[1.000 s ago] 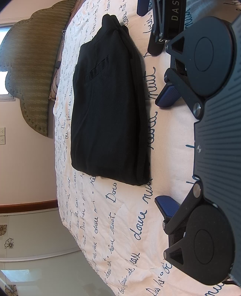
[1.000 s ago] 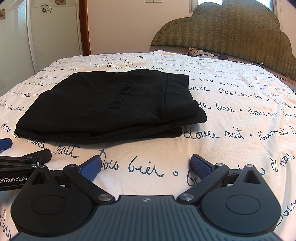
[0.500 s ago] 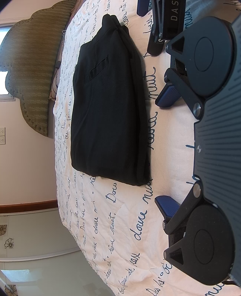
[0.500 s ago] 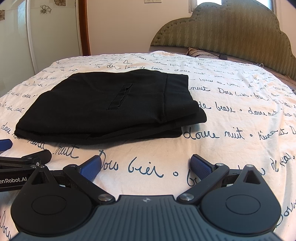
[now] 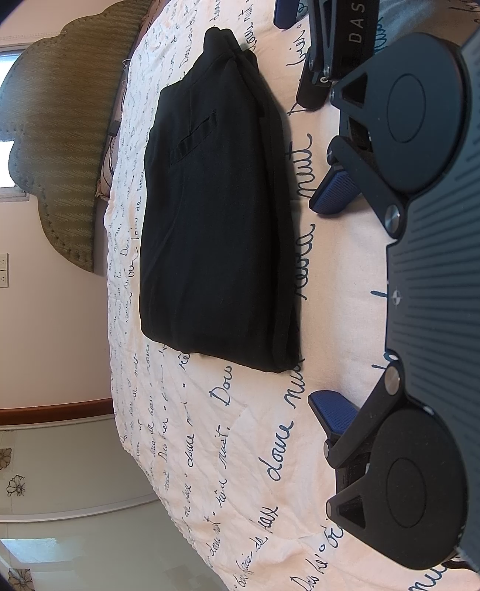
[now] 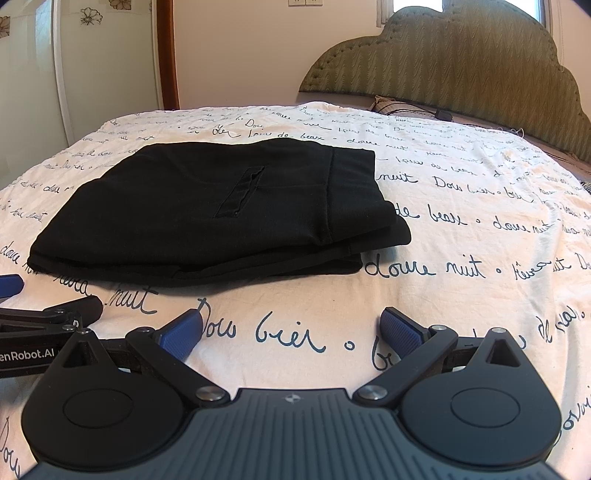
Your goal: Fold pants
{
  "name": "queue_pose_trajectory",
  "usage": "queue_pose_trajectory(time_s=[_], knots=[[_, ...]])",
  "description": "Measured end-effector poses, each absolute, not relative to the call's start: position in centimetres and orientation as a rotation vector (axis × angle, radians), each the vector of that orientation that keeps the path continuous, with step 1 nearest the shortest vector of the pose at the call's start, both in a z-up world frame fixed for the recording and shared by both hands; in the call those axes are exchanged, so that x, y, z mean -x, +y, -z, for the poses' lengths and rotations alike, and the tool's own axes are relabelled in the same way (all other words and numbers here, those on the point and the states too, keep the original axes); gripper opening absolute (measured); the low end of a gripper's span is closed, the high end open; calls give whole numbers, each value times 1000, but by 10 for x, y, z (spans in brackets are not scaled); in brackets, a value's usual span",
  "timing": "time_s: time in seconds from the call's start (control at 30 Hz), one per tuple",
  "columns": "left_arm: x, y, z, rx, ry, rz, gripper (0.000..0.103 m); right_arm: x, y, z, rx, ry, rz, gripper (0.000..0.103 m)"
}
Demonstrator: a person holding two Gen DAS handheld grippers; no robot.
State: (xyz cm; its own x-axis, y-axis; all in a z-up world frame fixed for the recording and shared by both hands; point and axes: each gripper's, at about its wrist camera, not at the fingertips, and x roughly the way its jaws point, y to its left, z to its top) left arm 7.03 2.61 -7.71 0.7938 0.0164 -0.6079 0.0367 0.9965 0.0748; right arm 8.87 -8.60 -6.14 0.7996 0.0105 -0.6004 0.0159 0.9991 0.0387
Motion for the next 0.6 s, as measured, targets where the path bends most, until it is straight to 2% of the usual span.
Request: queue_pose_trajectory(time_s=[0.6], knots=[[-69, 24, 78, -62, 656, 26, 103, -81, -89, 63, -58, 646, 10, 103]])
